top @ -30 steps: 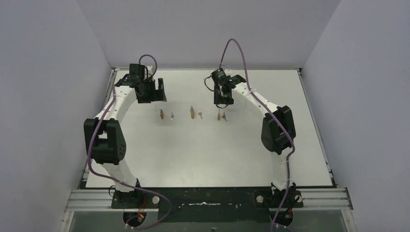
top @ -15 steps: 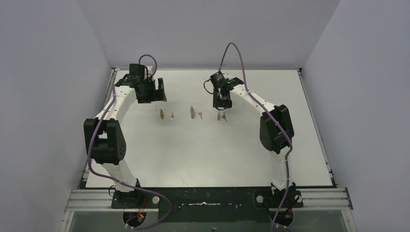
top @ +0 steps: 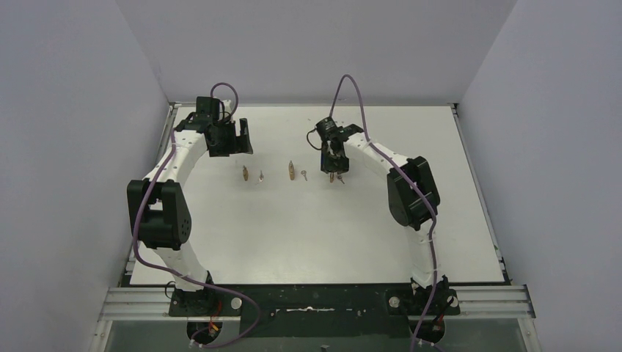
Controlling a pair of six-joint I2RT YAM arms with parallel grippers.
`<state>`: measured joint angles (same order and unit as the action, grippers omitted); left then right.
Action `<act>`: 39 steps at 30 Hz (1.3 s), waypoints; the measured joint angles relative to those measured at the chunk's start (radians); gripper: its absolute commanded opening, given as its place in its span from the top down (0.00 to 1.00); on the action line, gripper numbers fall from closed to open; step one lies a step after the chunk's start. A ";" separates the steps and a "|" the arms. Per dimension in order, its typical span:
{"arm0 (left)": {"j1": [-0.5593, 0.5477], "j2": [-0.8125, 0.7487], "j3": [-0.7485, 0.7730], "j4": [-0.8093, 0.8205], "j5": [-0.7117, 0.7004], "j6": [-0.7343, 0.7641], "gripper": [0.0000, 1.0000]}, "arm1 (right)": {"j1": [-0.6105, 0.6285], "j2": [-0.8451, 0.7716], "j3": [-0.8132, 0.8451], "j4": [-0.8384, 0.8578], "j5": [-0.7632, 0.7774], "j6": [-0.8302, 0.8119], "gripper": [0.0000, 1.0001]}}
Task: Lock with the key
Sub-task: Adjust the lock at the center of the board.
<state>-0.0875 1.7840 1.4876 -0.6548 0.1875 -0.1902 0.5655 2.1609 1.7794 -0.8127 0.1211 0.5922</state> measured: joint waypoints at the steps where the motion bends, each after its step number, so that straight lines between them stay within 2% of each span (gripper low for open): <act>1: 0.000 0.000 0.000 0.000 0.000 0.000 0.20 | 0.002 0.002 0.000 0.003 -0.002 0.001 0.62; 7: 0.000 0.000 0.000 0.000 0.000 0.000 0.20 | 0.012 0.045 -0.002 0.015 -0.008 0.005 0.64; 10: 0.000 0.000 0.000 0.000 0.000 0.000 0.20 | 0.012 0.069 -0.010 0.019 -0.013 0.007 0.68; 17: 0.000 0.000 0.000 0.000 0.000 0.000 0.20 | 0.012 0.070 -0.010 0.032 -0.021 0.012 0.86; 22: 0.000 0.000 0.000 0.000 0.000 0.000 0.20 | 0.012 0.071 -0.010 0.031 -0.021 0.007 0.95; 34: 0.000 0.000 0.000 0.000 0.000 0.000 0.20 | 0.000 0.111 0.061 0.002 -0.024 -0.033 0.96; 35: 0.000 0.000 0.000 0.000 0.000 0.000 0.20 | -0.004 0.111 0.063 0.002 -0.024 -0.035 0.94; 39: 0.000 0.000 0.000 0.000 0.000 0.000 0.20 | -0.019 0.111 0.063 0.002 -0.029 -0.042 0.75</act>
<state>-0.0875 1.7840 1.4876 -0.6552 0.1875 -0.1898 0.5465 2.2723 1.8423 -0.8108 0.0917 0.5507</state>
